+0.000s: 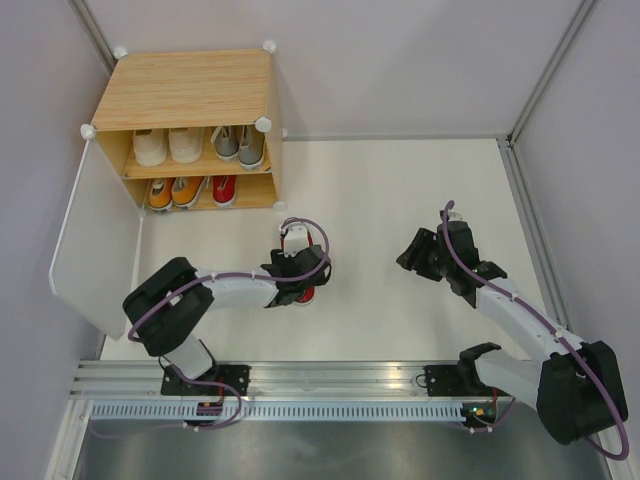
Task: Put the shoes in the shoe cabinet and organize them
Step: Pick up the shoe from the center of the board.
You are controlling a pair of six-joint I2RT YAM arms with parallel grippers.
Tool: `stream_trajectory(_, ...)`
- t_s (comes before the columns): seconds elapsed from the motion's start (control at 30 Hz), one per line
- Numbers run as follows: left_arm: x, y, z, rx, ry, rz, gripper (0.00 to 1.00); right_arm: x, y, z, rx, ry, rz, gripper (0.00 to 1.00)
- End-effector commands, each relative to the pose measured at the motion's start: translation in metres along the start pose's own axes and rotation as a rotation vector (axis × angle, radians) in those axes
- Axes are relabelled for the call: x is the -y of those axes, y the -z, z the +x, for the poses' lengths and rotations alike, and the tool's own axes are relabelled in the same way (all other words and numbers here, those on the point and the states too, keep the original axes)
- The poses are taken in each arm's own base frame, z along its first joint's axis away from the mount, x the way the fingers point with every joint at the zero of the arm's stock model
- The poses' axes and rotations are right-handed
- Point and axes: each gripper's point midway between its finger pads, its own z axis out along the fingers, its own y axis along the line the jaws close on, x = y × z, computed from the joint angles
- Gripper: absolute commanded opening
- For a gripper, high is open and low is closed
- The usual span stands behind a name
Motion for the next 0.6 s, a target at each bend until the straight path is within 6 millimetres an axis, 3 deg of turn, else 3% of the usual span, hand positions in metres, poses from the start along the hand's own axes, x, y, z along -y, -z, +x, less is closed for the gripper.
stream_trajectory(0.0,-0.012,0.0,0.04,-0.121,-0.084,-0.007,0.81,-0.003,-0.001,-0.008,0.034,0.015,-0.02,0.6)
stream_trajectory(0.37,-0.022,-0.001,0.054,-0.131,-0.155,-0.073,0.71,-0.001,0.0,-0.008,0.039,0.016,-0.01,0.6)
stream_trajectory(0.5,-0.025,0.005,0.049,-0.108,-0.184,-0.089,0.56,-0.002,0.001,-0.009,0.046,0.019,-0.011,0.6)
stream_trajectory(0.57,-0.026,0.008,0.045,-0.099,-0.189,-0.091,0.4,-0.002,0.002,-0.01,0.048,0.021,-0.015,0.6)
